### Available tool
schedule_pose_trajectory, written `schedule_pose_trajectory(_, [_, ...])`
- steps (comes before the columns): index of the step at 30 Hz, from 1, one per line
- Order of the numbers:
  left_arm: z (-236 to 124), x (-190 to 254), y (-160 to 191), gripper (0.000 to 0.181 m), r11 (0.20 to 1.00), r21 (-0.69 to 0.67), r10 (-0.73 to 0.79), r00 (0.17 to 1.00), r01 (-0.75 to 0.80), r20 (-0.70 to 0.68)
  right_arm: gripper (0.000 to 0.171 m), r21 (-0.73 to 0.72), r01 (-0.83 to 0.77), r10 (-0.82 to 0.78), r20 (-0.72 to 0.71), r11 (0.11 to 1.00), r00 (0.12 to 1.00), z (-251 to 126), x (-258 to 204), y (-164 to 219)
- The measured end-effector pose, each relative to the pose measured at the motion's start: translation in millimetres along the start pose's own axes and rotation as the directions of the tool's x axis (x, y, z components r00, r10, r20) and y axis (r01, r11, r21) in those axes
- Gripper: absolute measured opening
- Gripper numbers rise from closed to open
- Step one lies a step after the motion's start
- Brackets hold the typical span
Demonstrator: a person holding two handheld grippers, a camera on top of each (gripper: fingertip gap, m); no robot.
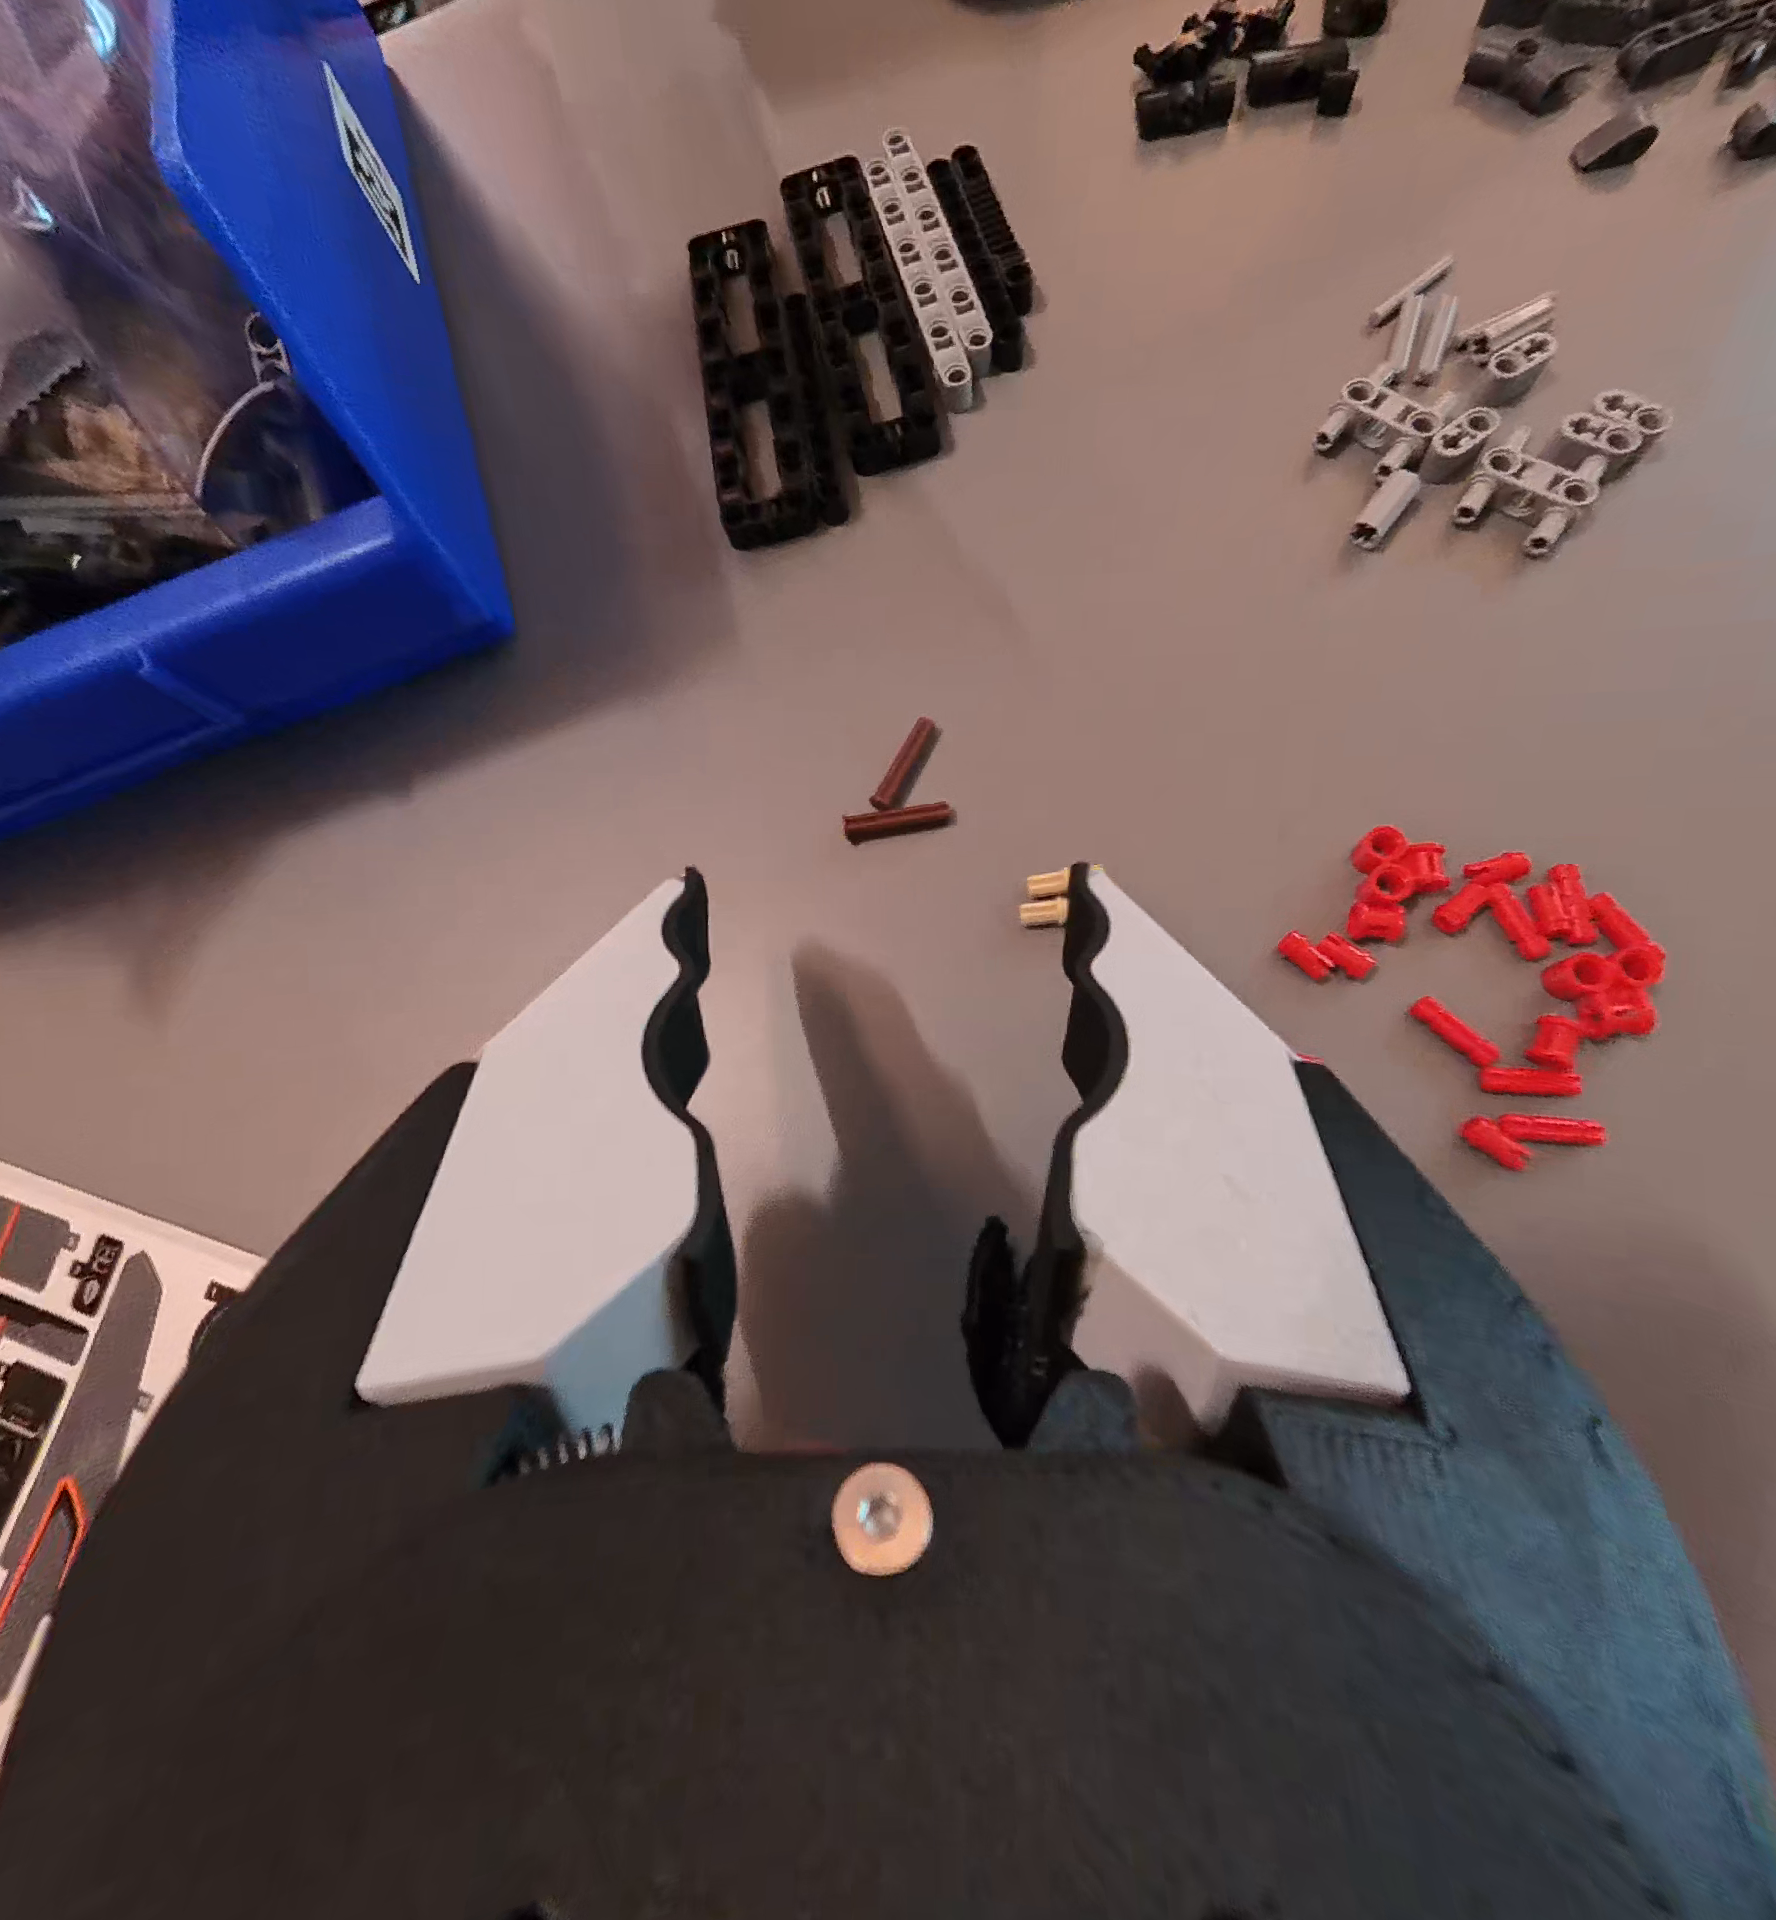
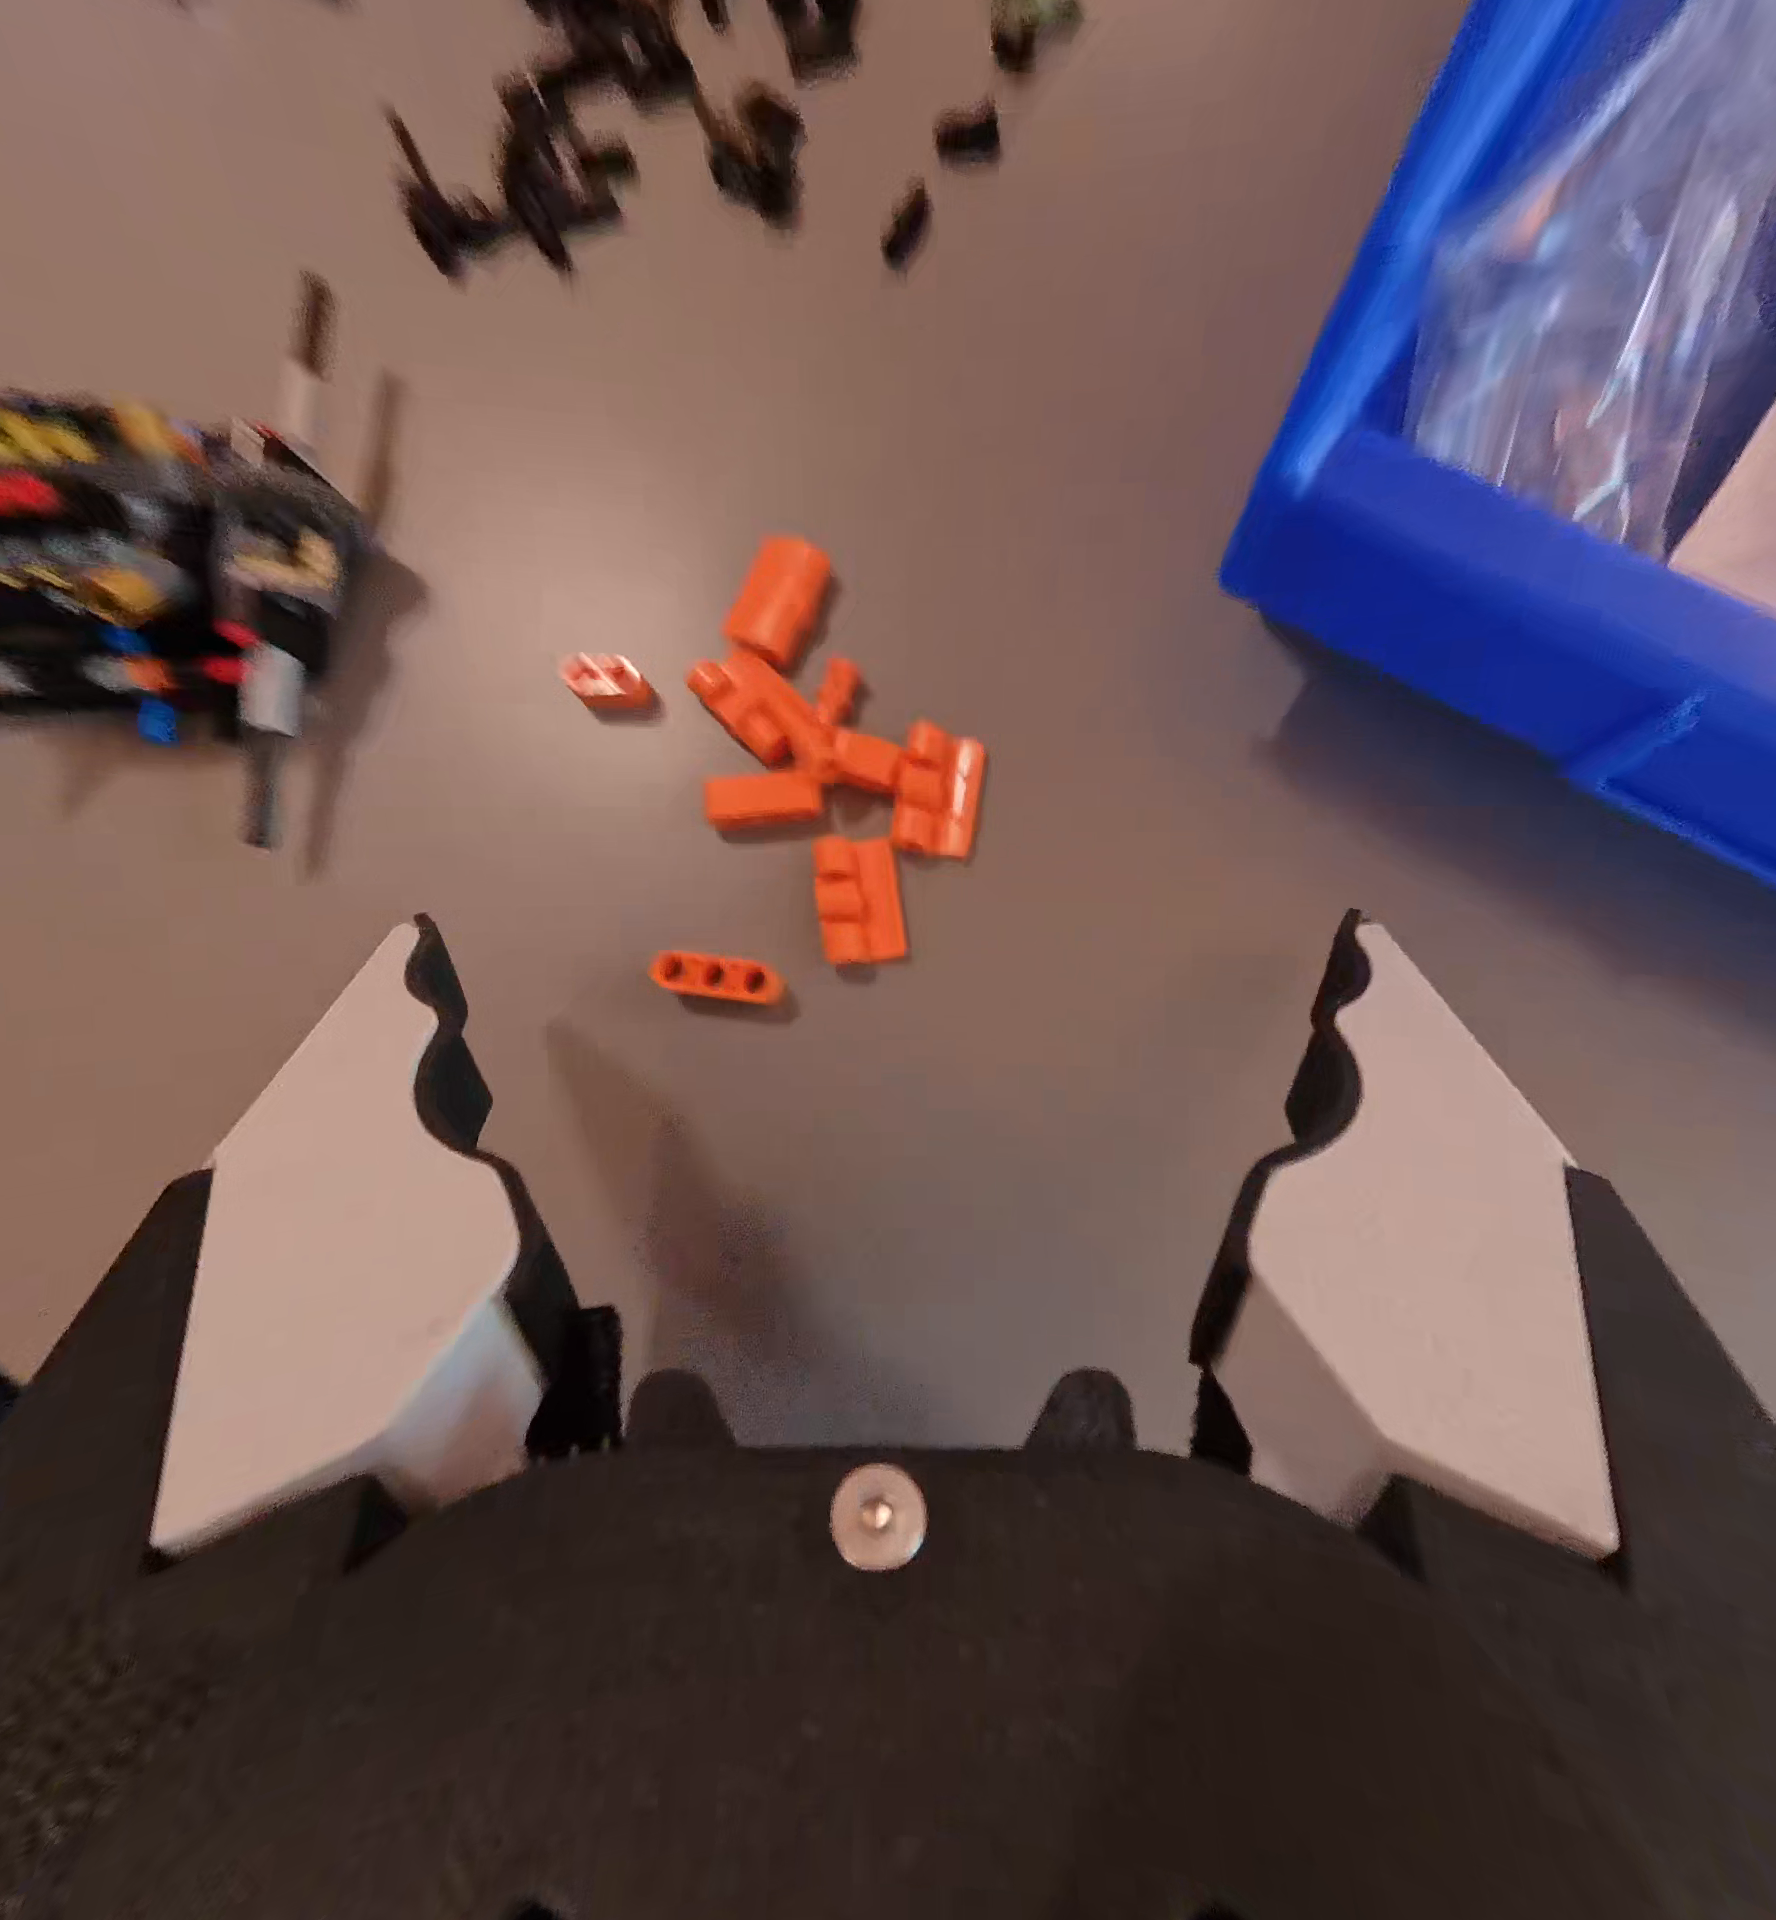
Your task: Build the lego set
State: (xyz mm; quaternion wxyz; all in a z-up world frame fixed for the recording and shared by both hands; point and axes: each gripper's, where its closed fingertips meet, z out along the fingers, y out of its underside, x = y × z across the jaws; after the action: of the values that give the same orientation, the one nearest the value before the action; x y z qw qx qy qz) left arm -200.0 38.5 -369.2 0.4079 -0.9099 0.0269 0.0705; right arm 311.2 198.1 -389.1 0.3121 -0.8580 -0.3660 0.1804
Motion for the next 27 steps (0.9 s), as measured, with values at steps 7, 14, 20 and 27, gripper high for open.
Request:
schedule_pose_trajectory(7, [6, 12, 11, 0.086, 0.998, -0.043, -0.049, 0.992, 0.045, -0.118, 0.154, -0.017, 0.056, -0.057, -0.051, 0.998, 0.997, 14, 5, 11])
schedule_pose_trajectory(14, [15, 15, 17, 0.093, 0.995, -0.077, -0.072, 0.992, 0.064, -0.105, 0.154, 0.002, 0.065, -0.065, -0.044, 0.998, 0.997, 14, 5, 10])
schedule_pose_trajectory(20, [20, 4, 11, 0.110, 0.997, -0.046, -0.062, 0.998, 0.062, -0.002, 0.154, 0.007, 0.075, -0.074, -0.049, 0.997, 0.996, 14, 4, 9])
schedule_pose_trajectory(27, [24, 6, 13, 0.097, 0.989, -0.073, -0.131, 0.989, 0.127, -0.062, 0.154, 0.003, 0.081, -0.080, -0.027, 0.997, 0.996, 17, -3, 8])
